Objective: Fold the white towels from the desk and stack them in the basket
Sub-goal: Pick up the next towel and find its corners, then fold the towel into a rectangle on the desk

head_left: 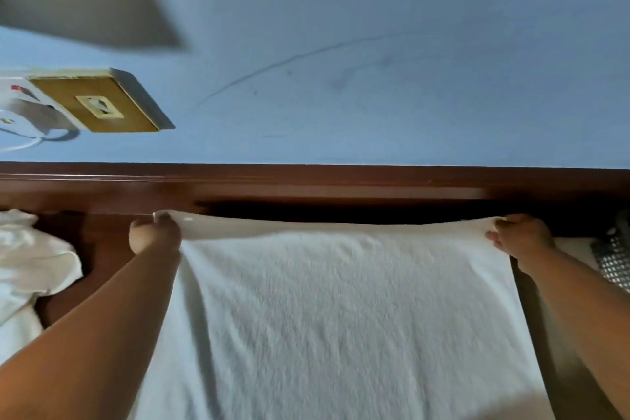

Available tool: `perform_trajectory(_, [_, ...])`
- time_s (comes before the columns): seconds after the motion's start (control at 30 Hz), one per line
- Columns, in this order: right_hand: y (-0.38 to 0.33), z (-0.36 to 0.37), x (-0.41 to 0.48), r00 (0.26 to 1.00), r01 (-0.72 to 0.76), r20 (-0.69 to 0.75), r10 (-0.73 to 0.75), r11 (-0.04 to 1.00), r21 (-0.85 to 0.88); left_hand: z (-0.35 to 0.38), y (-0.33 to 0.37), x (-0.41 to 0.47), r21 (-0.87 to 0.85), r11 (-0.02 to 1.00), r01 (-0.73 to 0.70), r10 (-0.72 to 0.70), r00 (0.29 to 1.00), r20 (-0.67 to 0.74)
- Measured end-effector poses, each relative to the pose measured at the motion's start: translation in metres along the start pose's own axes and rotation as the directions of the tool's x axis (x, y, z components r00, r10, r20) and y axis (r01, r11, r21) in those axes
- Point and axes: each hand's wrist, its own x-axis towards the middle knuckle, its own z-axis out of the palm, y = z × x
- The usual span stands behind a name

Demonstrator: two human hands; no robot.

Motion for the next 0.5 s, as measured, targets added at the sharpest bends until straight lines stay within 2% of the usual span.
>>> perform_trajectory(0.03, [0.002,0.005,0.003,0.994,-0.102,-0.001,0.108,0.941,0.324,0.008,-0.003,-0.001,0.007,0.999,-0.044,0.044,0.999,-0.025])
perform_trajectory(0.07, [0.007,0.014,0.003,0.995,-0.001,-0.098,0.034,0.949,0.314,0.012,-0.005,-0.008,-0.004,0.997,-0.076,0.075,0.995,-0.063])
perform_trajectory(0.13, [0.013,0.025,-0.013,0.982,0.093,-0.172,-0.072,0.989,0.114,0.022,-0.016,-0.029,0.068,0.979,-0.191,0.193,0.981,-0.027])
perform_trajectory(0.2, [0.023,0.034,-0.046,0.967,0.225,-0.101,-0.234,0.97,-0.089,0.028,-0.037,-0.059,0.153,0.929,-0.337,0.317,0.938,0.139])
perform_trajectory(0.27, [0.041,0.043,-0.083,0.936,0.347,0.038,-0.349,0.907,-0.238,0.031,-0.072,-0.091,0.213,0.826,-0.522,0.441,0.833,0.334])
perform_trajectory(0.3, [0.055,0.045,-0.101,0.92,0.392,0.114,-0.375,0.874,-0.287,0.031,-0.091,-0.11,0.23,0.744,-0.628,0.501,0.751,0.429])
perform_trajectory(0.37, [0.096,0.043,-0.14,0.905,0.424,0.179,-0.385,0.841,-0.336,0.026,-0.13,-0.156,0.211,0.597,-0.774,0.559,0.589,0.583])
perform_trajectory(0.43, [0.136,0.039,-0.177,0.911,0.411,0.19,-0.365,0.841,-0.351,0.018,-0.168,-0.196,0.156,0.512,-0.845,0.559,0.465,0.687])
perform_trajectory(0.5, [0.182,0.03,-0.212,0.926,0.377,0.183,-0.331,0.845,-0.38,0.008,-0.2,-0.233,0.123,0.466,-0.876,0.529,0.387,0.756])
